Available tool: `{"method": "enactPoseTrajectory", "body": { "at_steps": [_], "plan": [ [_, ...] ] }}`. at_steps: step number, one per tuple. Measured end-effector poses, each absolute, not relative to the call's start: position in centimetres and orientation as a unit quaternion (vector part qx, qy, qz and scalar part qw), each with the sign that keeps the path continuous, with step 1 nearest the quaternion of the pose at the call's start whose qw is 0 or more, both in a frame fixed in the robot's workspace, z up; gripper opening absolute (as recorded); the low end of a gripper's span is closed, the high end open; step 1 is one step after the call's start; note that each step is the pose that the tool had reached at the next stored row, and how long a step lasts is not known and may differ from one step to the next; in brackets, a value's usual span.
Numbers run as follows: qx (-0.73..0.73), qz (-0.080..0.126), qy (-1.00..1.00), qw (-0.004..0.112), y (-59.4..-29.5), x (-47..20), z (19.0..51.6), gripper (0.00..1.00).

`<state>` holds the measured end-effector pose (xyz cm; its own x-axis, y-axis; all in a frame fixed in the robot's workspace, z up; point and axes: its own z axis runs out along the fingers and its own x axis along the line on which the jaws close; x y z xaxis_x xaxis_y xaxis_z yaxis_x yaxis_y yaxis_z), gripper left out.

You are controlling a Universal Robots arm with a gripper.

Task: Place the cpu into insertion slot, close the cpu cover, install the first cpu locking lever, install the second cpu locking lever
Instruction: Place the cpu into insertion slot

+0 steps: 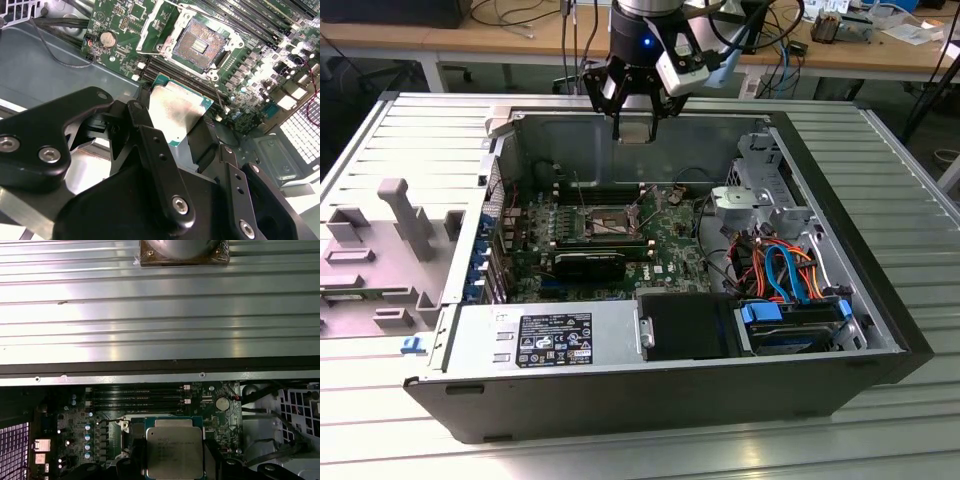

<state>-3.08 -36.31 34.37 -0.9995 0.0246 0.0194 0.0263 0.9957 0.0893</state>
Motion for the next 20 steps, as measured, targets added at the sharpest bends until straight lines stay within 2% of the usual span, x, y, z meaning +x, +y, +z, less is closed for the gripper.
{"method": "enactPoseTrajectory", "body": {
  "at_steps": [20],
  "plan": [
    [-0.013,-0.045,-0.999,0.009,-36.31,-3.09,33.65,0.55]
  ]
}}
